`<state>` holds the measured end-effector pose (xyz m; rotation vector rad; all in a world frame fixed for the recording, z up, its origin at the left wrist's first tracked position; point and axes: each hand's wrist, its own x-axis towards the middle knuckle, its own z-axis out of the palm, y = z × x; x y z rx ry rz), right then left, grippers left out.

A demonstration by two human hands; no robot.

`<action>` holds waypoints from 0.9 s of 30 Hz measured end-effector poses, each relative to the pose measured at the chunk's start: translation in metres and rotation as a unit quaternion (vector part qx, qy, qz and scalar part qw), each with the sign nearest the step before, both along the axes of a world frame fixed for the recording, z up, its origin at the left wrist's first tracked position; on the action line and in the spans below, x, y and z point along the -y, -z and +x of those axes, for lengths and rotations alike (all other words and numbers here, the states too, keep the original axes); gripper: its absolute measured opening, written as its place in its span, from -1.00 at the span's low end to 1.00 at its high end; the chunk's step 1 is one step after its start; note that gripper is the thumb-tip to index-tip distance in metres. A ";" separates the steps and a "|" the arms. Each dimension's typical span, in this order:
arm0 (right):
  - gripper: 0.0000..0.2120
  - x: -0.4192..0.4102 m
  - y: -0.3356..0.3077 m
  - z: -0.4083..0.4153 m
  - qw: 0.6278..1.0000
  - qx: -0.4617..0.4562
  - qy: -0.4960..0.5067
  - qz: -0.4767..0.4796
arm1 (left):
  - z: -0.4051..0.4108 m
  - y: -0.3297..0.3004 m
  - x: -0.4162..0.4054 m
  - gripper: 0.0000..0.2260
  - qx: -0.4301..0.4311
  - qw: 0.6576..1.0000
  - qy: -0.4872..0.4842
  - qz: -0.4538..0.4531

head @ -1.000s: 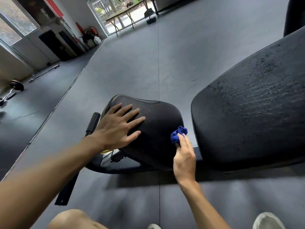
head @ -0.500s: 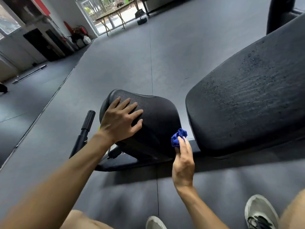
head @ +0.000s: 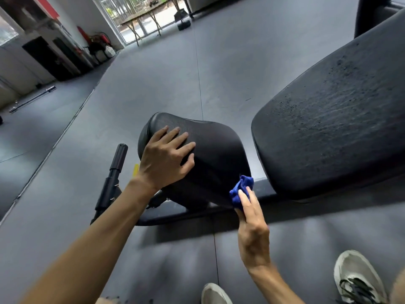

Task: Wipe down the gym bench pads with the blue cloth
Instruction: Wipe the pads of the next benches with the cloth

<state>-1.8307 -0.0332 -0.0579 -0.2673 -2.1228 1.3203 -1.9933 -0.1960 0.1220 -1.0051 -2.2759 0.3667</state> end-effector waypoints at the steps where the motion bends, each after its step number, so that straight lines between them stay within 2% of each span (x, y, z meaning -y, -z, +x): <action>1: -0.41 0.004 -0.001 0.000 1.000 -0.002 -0.001 0.006 | 0.000 0.001 -0.001 -0.72 -0.002 1.000 -0.004 0.005; 5: -0.51 0.012 -0.026 -0.031 1.000 -0.005 -0.022 -0.018 | 0.000 -0.002 -0.001 -0.72 0.014 1.000 -0.015 -0.004; 8: -0.62 -0.006 -0.038 -0.076 0.994 0.042 -0.058 -0.080 | 0.002 -0.003 -0.005 -0.71 0.039 0.998 -0.035 -0.019; 12: -0.70 -0.036 -0.037 -0.101 0.985 0.094 -0.102 -0.099 | 0.004 -0.011 -0.009 -0.69 0.076 0.994 -0.049 -0.063; 17: -0.71 -0.027 -0.018 -0.051 0.990 0.061 -0.080 -0.097 | -0.013 -0.035 -0.009 -0.66 0.118 0.984 -0.042 -0.125; 20: -0.66 -0.021 -0.007 -0.036 0.995 0.037 -0.066 -0.069 | -0.031 -0.046 -0.010 -0.58 0.161 0.969 -0.064 -0.176; 23: -0.65 -0.018 -0.007 -0.043 0.996 0.029 -0.062 -0.056 | -0.039 -0.041 -0.010 -0.48 0.158 0.961 -0.077 -0.216; 27: -0.63 -0.030 -0.013 -0.087 0.990 0.075 -0.083 -0.081 | -0.037 -0.038 -0.016 -0.42 0.154 0.955 -0.082 -0.241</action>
